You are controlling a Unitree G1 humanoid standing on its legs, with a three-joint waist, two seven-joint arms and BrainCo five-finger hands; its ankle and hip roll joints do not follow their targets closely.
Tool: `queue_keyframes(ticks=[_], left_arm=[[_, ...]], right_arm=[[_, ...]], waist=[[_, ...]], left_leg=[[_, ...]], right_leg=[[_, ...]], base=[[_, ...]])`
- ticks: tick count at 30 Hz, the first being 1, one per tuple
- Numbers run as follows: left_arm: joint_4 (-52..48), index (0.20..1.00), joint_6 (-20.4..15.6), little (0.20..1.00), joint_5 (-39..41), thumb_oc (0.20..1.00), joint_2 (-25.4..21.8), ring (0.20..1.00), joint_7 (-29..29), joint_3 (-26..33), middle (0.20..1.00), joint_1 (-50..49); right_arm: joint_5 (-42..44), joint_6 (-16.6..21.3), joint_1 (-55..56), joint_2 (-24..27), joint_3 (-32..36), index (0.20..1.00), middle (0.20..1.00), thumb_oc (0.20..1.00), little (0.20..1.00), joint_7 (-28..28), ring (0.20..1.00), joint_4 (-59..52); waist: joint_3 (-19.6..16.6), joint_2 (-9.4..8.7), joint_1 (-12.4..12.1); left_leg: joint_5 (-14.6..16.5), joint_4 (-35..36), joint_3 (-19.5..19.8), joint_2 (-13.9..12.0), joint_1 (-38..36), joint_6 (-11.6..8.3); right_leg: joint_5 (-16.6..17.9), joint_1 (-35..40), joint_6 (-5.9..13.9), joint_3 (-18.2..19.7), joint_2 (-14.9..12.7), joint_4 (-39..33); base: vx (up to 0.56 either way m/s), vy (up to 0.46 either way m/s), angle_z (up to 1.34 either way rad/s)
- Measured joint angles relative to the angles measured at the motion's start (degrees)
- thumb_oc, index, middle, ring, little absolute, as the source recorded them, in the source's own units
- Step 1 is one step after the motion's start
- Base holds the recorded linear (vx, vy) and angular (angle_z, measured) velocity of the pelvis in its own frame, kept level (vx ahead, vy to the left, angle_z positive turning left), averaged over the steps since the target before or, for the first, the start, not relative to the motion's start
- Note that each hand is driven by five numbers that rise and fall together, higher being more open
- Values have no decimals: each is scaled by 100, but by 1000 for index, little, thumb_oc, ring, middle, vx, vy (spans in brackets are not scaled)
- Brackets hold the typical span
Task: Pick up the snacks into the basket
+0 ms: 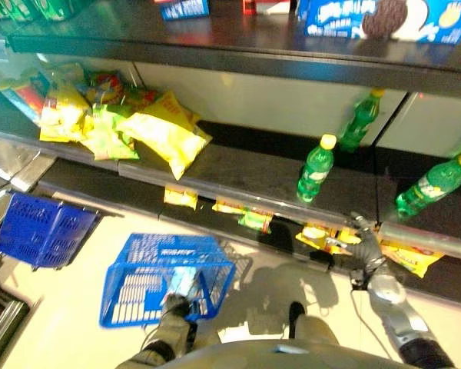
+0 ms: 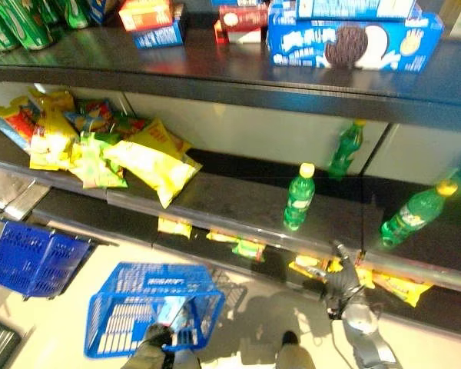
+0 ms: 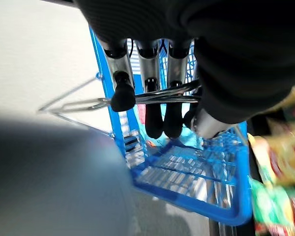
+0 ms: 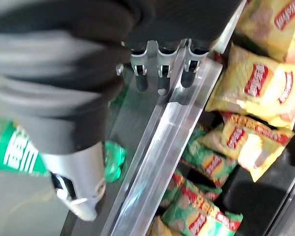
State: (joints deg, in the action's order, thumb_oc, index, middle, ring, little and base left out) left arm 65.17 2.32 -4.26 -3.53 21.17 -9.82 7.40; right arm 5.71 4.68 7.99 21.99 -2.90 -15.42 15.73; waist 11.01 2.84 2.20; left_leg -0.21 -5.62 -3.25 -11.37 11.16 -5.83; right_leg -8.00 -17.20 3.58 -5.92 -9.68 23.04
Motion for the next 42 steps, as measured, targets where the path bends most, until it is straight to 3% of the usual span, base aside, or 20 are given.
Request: queue_keyframes(ticks=[1,2,3,4,5,8,14,17,19,21,22,24,26,27,28,29,30,31,34,42], left_arm=[[-55,200,-18,200,1,200,-9,200,6,21,200,-65],[-56,200,-15,200,5,200,113,200,17,97,200,-265],[-67,200,-20,200,6,200,164,200,16,244,200,-366],[-15,200,-35,200,101,200,81,200,20,516,200,-390],[50,200,-30,200,100,200,57,200,17,507,200,-339],[221,200,-25,200,54,200,49,200,3,500,200,-256],[335,200,96,200,54,200,-6,200,-20,552,200,-365],[311,200,104,200,54,200,-48,200,-17,552,200,-259],[341,200,136,200,54,200,-144,200,-16,527,200,-163],[322,200,139,200,54,200,-325,200,-10,485,200,-161],[335,200,139,200,53,200,-425,200,-1,473,200,-149],[340,200,143,200,55,200,-451,200,16,475,200,-89],[343,200,153,200,59,200,-465,200,24,488,200,-79],[335,200,170,200,57,200,-480,200,20,479,200,-111],[326,200,182,200,56,200,-502,200,16,480,200,-122],[307,200,191,200,53,200,-510,200,4,484,200,-201],[309,200,193,200,55,200,-408,200,-5,481,200,-234],[296,200,192,200,54,200,-211,200,-7,478,200,-300],[264,200,194,200,50,200,152,200,-25,375,200,-385],[139,200,185,200,-196,200,137,200,-160,102,200,-385]], right_arm=[[-1,1,34,-55,-11,1000,1000,1000,1000,0,1000,-109],[-4,34,125,25,-9,1000,1000,1000,1000,-2,1000,-297],[-11,42,190,47,8,1000,1000,1000,1000,-1,1000,-413],[-47,48,207,-143,-6,1000,1000,1000,1000,4,1000,-522],[-60,66,238,-169,-10,1000,1000,1000,1000,5,1000,-594],[-61,79,324,-213,106,1000,1000,1000,1000,-18,1000,-634],[26,169,344,-690,284,1000,1000,1000,1000,-62,1000,-662],[56,175,219,-693,296,1000,1000,1000,1000,-134,1000,-584],[54,168,28,-706,295,1000,1000,1000,1000,-242,1000,-438],[54,170,146,-823,351,1000,1000,1000,1000,-381,1000,-399],[51,170,197,-888,376,1000,1000,1000,1000,-423,1000,-401],[52,168,146,-947,520,1000,1000,1000,1000,-513,1000,-405],[54,165,-41,-980,589,1000,1000,1000,1000,-578,1000,-399],[54,160,-37,-1018,577,1000,1000,1000,1000,-640,1000,-380],[53,160,-3,-1032,579,1000,1000,1000,1000,-669,1000,-381],[54,151,60,-1017,593,1000,1000,1000,1000,-700,1000,-316],[68,145,48,-969,632,1000,1000,1000,1000,-719,1000,-201],[182,116,109,-909,719,1000,1000,1000,1000,-734,1000,-154],[278,113,184,-572,847,1000,1000,1000,1000,-726,1000,-151],[280,74,238,-320,1242,1000,1000,1000,1000,-746,1000,106]], waist=[[21,-127,-1],[-25,105,1],[-50,250,-33],[7,89,-150],[-3,75,-134],[-14,-12,94],[-304,-175,116],[-263,-247,90],[-141,-218,153],[-126,-390,170],[-154,-480,158],[-148,-441,127],[-113,-412,125],[-121,-432,135],[-103,-491,129],[-99,-520,144],[-93,-407,202],[-233,-168,158],[-301,67,199],[-293,135,323]], left_leg=[[52,-258,196,549,-91,-17],[290,-175,191,1032,-391,159],[288,141,453,1218,-658,399],[318,374,823,1431,-880,389],[239,370,933,1466,-863,492],[81,499,559,1323,-862,522],[-68,941,466,1271,-1290,528],[-60,859,198,1227,-1208,523],[-49,775,35,1047,-1146,536],[-7,847,5,1018,-1280,551],[-45,880,-48,965,-1283,542],[-152,958,-326,860,-1221,472],[-163,1041,-254,856,-1156,426],[-164,1070,-110,852,-1199,318],[-160,1070,-95,880,-1269,234],[-111,1090,-76,879,-1425,103],[-79,1098,-33,753,-1486,49],[-40,1092,-38,531,-1461,-14],[-123,1055,9,319,-1453,29],[-157,1057,28,216,-1454,-133]], right_leg=[[146,14,40,182,-149,-217],[464,301,198,232,23,-918],[526,338,229,274,222,-985],[675,380,49,435,260,-1104],[800,482,54,429,286,-1346],[1075,885,126,229,329,-1912],[1244,1432,111,13,340,-2549],[1172,1101,152,15,378,-2031],[1128,621,298,58,456,-1094],[923,552,552,136,436,-781],[822,618,566,164,342,-950],[821,625,547,92,84,-1353],[956,689,686,111,-318,-2250],[1046,884,835,277,-348,-2710],[1058,1022,856,210,-368,-2782],[1637,1202,681,270,-336,-2792],[1607,1274,544,211,-191,-2764],[1607,1305,453,210,67,-2834],[1534,1345,269,64,300,-2827],[1456,1472,209,-141,374,-2860]], base=[[111,-132,-39],[154,-160,-64],[164,-120,-97],[103,-54,-72],[78,-19,-48],[96,27,42],[57,36,21],[-85,28,-16],[38,7,3],[102,-103,6],[130,-226,-5],[146,-195,-11],[166,-143,-25],[127,-96,-4],[194,-210,18],[130,-187,31],[144,-230,14],[75,-118,-3],[68,-173,9],[16,-120,15]])
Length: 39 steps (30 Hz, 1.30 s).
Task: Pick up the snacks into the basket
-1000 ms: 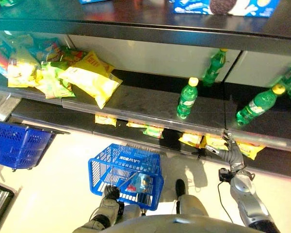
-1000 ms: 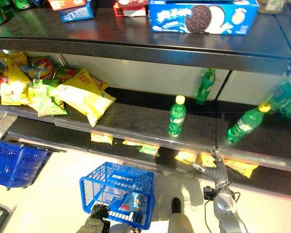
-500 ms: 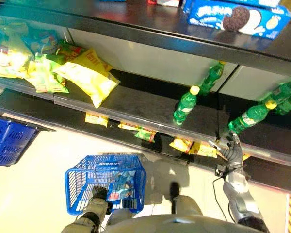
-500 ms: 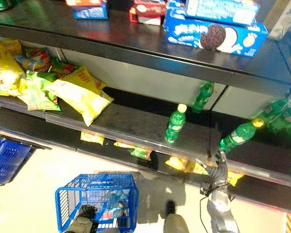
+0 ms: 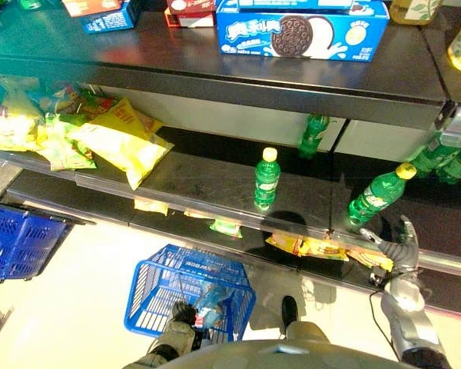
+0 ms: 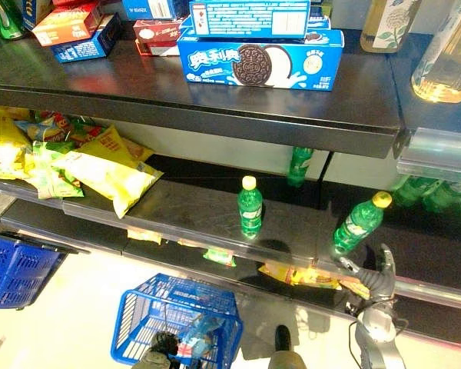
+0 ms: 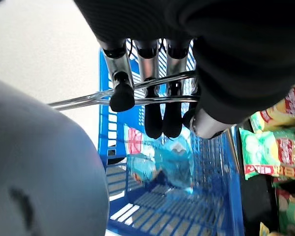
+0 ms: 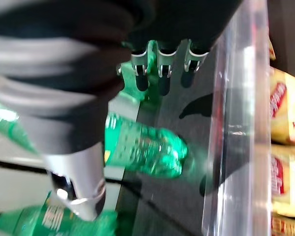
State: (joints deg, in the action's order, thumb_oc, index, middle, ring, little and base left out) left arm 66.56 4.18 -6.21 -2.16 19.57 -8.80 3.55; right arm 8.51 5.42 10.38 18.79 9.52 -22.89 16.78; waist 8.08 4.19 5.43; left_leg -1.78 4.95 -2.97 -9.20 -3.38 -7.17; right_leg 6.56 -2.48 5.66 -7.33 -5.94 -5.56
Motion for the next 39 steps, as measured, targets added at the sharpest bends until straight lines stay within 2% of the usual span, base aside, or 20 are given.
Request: queue_keyframes(ticks=[4,8,13,15,16,24,36,39], left_arm=[[1,200,-4,200,-97,200,-113,200,-58,1,200,-30],[-7,200,-21,200,-96,200,-53,200,-123,-68,200,-69],[-16,200,-106,200,-96,200,49,200,-132,-125,200,-65],[-14,200,-106,200,-96,200,79,200,-132,-126,200,-43],[-33,200,-112,200,-95,200,93,200,-130,-126,200,-38],[-100,200,-193,200,-91,200,85,200,-120,-127,200,30],[-239,200,-295,200,-90,200,74,200,-126,-234,200,111],[-264,200,-345,200,-78,200,73,200,-127,-235,200,145]], right_arm=[[-12,-85,-175,201,147,1000,1000,1000,1000,-128,1000,398],[-9,-126,-636,743,444,1000,1000,1000,1000,-412,1000,700],[-7,-130,-1180,953,419,1000,1000,1000,1000,-483,1000,723],[-8,-126,-1262,950,408,1000,1000,1000,1000,-484,1000,722],[-7,-127,-1289,939,401,1000,1000,1000,1000,-484,1000,721],[-1,-119,-1652,887,53,1000,1000,1000,1000,-468,1000,714],[-8,-119,-2169,923,-128,1000,1000,1000,1000,-362,1000,720],[-6,-118,-2267,911,-149,1000,1000,1000,1000,-363,1000,733]], waist=[[16,65,-2],[78,323,-11],[142,522,-61],[148,534,-57],[154,535,-168],[352,542,-208],[646,640,-239],[754,695,-325]], left_leg=[[45,2,-4,77,86,-13],[29,1,-20,178,234,-12],[-22,-7,-11,202,348,-21],[-22,-7,-10,206,351,-22],[-22,-6,-10,210,357,-22],[-22,0,-13,269,396,-21],[-33,0,-104,346,499,-4],[-35,0,-143,351,524,-1]], right_leg=[[45,-100,66,27,-83,-2],[101,-270,113,66,-180,-3],[110,-374,109,66,-194,-1],[108,-376,109,67,-196,-1],[107,-376,109,60,-202,-1],[108,-420,130,60,-260,1],[181,-592,144,183,-323,31],[184,-646,160,205,-327,31]], base=[[-43,-49,-3],[-37,-7,-2],[-30,7,0],[0,0,0],[0,0,0],[-41,34,1],[-30,33,-4],[-16,16,-4]])
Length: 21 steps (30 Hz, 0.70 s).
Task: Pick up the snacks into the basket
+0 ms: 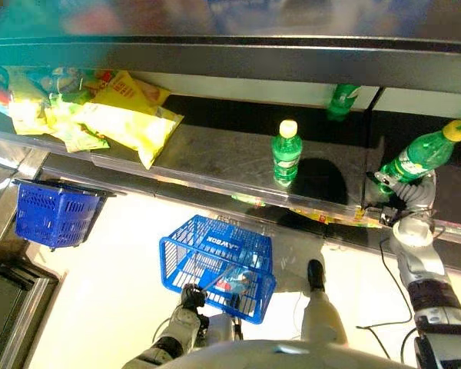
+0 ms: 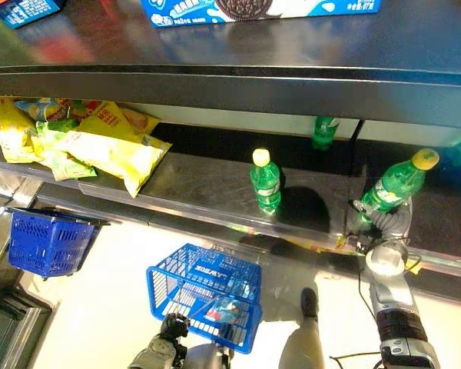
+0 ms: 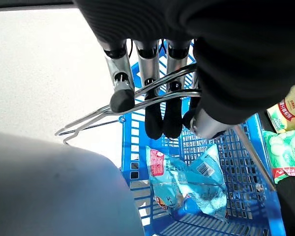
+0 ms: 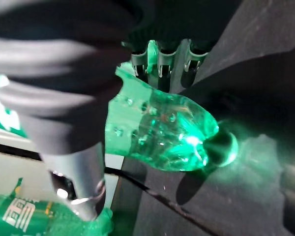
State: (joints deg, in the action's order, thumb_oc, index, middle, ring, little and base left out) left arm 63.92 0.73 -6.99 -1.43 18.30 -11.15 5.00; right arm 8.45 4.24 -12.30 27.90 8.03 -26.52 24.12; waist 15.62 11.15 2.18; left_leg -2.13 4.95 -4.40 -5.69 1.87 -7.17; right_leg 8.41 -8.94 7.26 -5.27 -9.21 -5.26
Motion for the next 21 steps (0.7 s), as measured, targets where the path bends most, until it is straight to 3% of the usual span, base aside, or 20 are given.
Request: queue_keyframes(ticks=[14,20,21], left_arm=[[27,200,-16,200,114,200,1,200,3,-18,200,27],[30,200,-50,200,166,200,69,200,6,-195,200,22],[30,200,-51,200,171,200,64,200,11,-226,200,22]], right_arm=[[253,185,-664,-192,-466,1000,1000,1000,1000,-37,1000,140],[514,263,-1395,-221,-525,1000,1000,1000,1000,-245,1000,737],[545,273,-1481,-220,-575,501,501,501,501,-288,501,828]], waist=[[43,133,-15],[33,267,-43],[31,269,-55]], left_leg=[[-15,-2,-26,31,89,20],[-47,-2,-17,119,110,67],[-49,-2,-15,121,110,70]], right_leg=[[31,-123,1,48,-29,-1],[62,-138,47,57,-119,-1],[64,-138,52,57,-121,-1]], base=[[-5,12,-1],[0,0,0],[0,0,0]])
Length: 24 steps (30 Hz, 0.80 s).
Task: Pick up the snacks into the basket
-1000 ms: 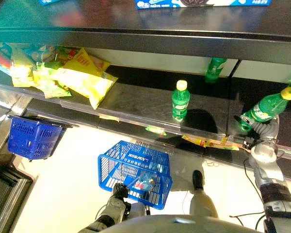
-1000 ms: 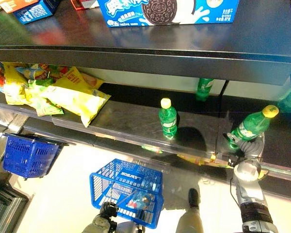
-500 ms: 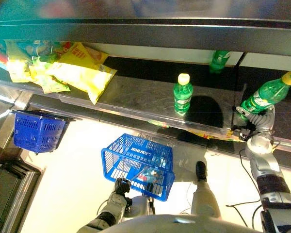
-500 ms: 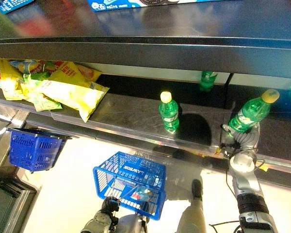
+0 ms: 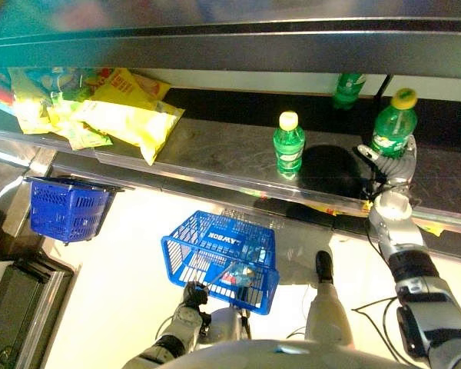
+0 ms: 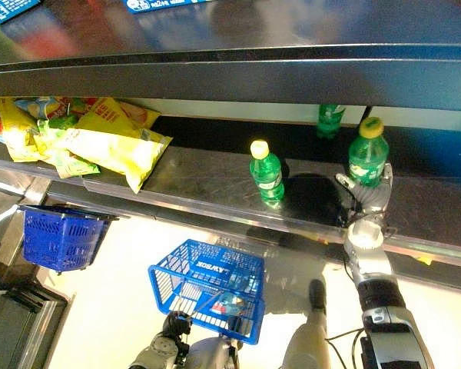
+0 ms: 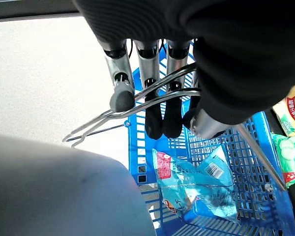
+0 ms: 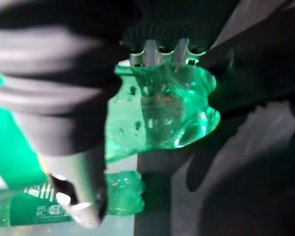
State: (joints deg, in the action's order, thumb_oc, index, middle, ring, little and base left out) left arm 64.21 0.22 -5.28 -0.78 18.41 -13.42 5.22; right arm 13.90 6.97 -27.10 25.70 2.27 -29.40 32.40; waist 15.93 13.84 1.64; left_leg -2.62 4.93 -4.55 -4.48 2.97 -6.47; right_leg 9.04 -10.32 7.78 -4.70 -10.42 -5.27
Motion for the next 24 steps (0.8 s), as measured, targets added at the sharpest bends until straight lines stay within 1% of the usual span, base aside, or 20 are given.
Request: queue_keyframes(ticks=[1,2,8,15,17,20,21,23,24], left_arm=[[-4,200,-4,200,14,200,1,200,4,-12,200,3],[-8,200,-14,200,55,200,5,200,5,-33,200,17],[-2,200,-53,200,60,200,4,200,37,-47,200,20],[3,200,-54,200,59,200,3,200,94,-32,200,71],[5,200,-54,200,59,200,-9,200,149,15,200,78],[8,200,-53,200,60,200,-55,200,207,128,200,85],[9,200,-54,200,59,200,-101,200,215,125,200,92],[23,200,-53,200,59,200,-155,200,218,129,200,108],[44,200,-52,200,60,200,-206,200,238,130,200,121]], right_arm=[[51,3,-60,-16,-20,200,200,200,200,-18,200,51],[119,5,-131,12,-69,200,200,200,200,-57,200,109],[108,-56,-204,172,-495,200,200,200,200,-65,200,170],[22,-49,-59,232,-515,200,200,200,200,27,200,47],[18,-48,83,217,-518,200,200,200,200,107,200,-73],[21,-48,335,160,-520,200,200,200,200,258,200,-160],[20,-48,423,80,-527,200,200,200,200,349,200,-203],[20,-37,565,-38,-523,200,200,200,200,408,200,-291],[19,-9,648,-183,-524,200,200,200,200,455,200,-323]], waist=[[-3,5,-36],[-8,10,-100],[-18,21,-109],[-19,-16,-101],[-18,-74,-94],[-60,-246,-101],[-62,-335,-96],[-77,-416,-101],[-85,-489,-97]], left_leg=[[-4,1,0,2,3,6],[-7,-1,1,2,8,9],[-16,-19,36,3,77,11],[-17,-43,72,-2,161,10],[-18,-43,76,-4,164,8],[-19,-45,89,-5,164,7],[-19,-45,92,-5,164,6],[-21,-45,113,-5,167,3],[-21,-44,132,-2,166,2]], right_leg=[[4,-2,1,-1,-2,0],[4,-8,6,6,0,0],[42,-51,-25,-8,0,2],[52,-99,-37,-49,7,4],[54,-100,-39,-52,9,4],[53,-92,-38,-57,10,3],[53,-92,-39,-57,10,3],[53,-85,-39,-63,10,3],[52,-77,-39,-66,8,3]], base=[[0,0,0],[0,0,0],[1,-2,2],[9,2,2],[15,2,0],[0,0,0],[0,0,0],[0,-1,2],[0,-1,4]])
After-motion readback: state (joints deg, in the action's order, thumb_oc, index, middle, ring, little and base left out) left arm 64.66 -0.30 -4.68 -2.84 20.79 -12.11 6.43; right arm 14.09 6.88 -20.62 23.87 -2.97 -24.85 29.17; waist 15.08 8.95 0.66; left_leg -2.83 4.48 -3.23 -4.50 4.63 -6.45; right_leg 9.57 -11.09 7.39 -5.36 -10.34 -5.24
